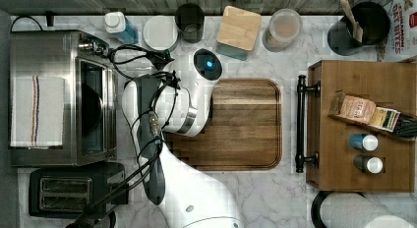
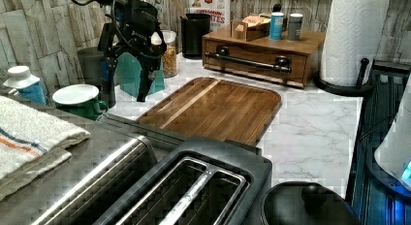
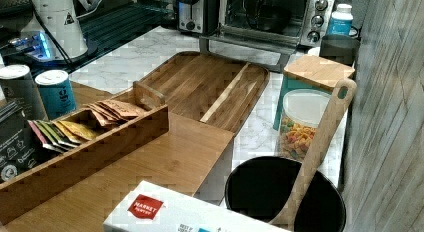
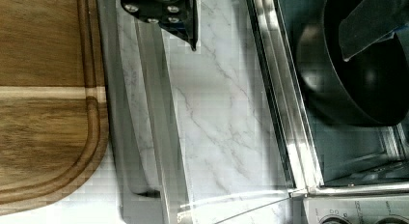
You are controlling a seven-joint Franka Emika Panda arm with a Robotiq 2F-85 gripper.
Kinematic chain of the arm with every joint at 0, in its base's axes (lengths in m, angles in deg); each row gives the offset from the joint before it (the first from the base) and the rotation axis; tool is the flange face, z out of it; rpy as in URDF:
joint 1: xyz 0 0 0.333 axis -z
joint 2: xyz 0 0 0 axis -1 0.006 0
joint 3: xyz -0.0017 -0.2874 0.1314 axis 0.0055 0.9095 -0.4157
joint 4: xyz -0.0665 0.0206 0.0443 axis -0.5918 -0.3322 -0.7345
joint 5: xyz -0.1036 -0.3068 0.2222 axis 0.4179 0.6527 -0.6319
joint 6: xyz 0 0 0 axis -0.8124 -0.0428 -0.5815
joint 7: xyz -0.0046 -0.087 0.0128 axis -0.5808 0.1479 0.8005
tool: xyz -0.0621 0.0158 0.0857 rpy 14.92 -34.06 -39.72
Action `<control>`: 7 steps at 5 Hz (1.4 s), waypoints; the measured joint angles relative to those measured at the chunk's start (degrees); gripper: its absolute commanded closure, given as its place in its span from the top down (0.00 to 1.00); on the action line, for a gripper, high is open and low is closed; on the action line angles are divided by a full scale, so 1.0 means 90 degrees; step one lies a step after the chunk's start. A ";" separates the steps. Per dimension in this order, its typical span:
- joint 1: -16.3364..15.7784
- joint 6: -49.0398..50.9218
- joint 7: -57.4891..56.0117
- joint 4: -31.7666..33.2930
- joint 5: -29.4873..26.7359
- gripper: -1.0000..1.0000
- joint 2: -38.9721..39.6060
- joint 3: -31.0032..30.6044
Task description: Put the bowl in the oven.
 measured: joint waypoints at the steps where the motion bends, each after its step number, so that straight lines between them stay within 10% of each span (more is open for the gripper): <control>1: -0.0003 0.0000 0.0000 0.0000 -0.0006 1.00 0.0005 -0.0058; 7: -0.0075 -0.0103 0.0000 0.0019 0.0019 1.00 0.0017 -0.0146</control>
